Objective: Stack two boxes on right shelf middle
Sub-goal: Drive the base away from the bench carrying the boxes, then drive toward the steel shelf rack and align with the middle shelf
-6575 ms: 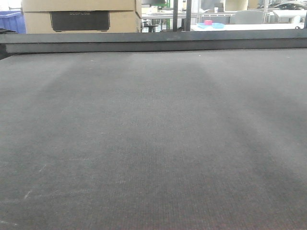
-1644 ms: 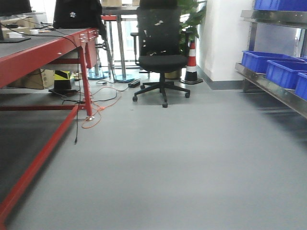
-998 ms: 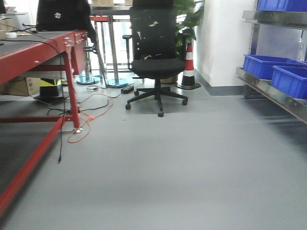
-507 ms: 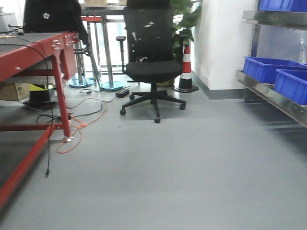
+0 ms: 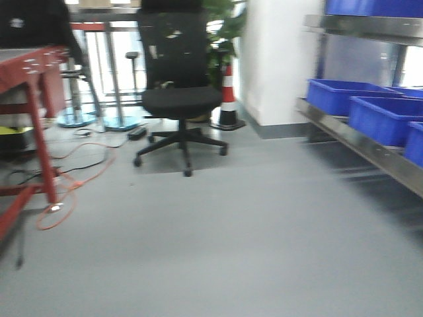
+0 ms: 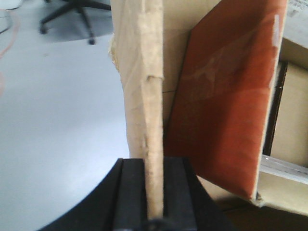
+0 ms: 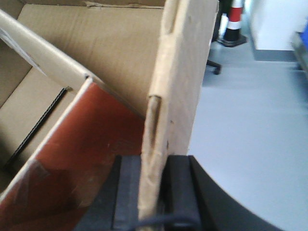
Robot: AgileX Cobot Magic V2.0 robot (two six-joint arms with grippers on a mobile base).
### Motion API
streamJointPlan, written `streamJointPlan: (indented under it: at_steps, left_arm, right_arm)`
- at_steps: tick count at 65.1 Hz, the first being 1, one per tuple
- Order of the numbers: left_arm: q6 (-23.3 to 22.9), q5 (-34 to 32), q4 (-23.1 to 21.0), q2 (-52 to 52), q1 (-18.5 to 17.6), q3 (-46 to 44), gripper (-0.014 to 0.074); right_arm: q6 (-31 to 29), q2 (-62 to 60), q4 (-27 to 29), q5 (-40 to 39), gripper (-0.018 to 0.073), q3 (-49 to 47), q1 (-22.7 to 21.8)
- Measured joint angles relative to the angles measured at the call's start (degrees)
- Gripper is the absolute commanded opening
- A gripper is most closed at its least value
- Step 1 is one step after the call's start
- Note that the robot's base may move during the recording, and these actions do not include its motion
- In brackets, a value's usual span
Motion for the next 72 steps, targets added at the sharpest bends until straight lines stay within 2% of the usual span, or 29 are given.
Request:
streamJointPlan:
  at_steps: [72]
  left_arm:
    - [0.0, 0.0, 0.0, 0.0, 0.0, 0.0, -0.0111]
  right_arm:
    - [0.0, 0.09, 0.0, 0.0, -0.0153, 0.0, 0.0]
